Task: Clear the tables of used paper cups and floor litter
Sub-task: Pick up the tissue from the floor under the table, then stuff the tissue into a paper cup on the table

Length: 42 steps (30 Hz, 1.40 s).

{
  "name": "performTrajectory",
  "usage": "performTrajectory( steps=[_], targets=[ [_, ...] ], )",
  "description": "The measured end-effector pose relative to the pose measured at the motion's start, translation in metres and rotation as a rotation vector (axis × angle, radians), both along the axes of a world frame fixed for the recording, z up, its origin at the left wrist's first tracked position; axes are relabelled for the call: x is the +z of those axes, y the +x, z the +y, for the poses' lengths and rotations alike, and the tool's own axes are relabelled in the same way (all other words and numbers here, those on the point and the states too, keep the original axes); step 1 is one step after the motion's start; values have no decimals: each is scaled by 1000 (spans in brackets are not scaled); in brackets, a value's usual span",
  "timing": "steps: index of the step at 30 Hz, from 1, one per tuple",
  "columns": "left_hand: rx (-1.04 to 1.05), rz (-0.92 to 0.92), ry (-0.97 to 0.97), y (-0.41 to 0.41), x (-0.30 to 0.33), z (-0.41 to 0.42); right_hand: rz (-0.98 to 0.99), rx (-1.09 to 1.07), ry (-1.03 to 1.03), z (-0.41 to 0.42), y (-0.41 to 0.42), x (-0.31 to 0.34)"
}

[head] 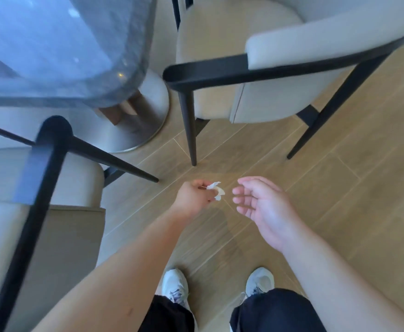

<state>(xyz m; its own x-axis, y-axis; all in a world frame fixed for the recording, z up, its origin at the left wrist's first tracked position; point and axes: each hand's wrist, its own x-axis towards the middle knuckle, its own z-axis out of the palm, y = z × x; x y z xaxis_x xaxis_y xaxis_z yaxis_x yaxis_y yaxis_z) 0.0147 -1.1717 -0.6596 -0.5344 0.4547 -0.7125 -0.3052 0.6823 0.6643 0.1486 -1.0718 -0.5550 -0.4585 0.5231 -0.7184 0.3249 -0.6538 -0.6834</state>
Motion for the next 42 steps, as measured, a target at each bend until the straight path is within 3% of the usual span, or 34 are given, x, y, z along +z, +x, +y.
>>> performTrajectory(
  steps=[9, 16, 27, 42],
  targets=[
    [12, -90, 202, -21, 221, -33, 69, 2, 86, -32, -22, 199],
    [47, -153, 364, -43, 338, -80, 132, 8, 129, -76, -35, 297],
    [247, -88, 495, -43, 437, -154, 263, 138, 138, -113, -43, 371],
    [730, 124, 580, 17, 522, -314, 463, 625, -32, -217, -69, 420]
  ],
)
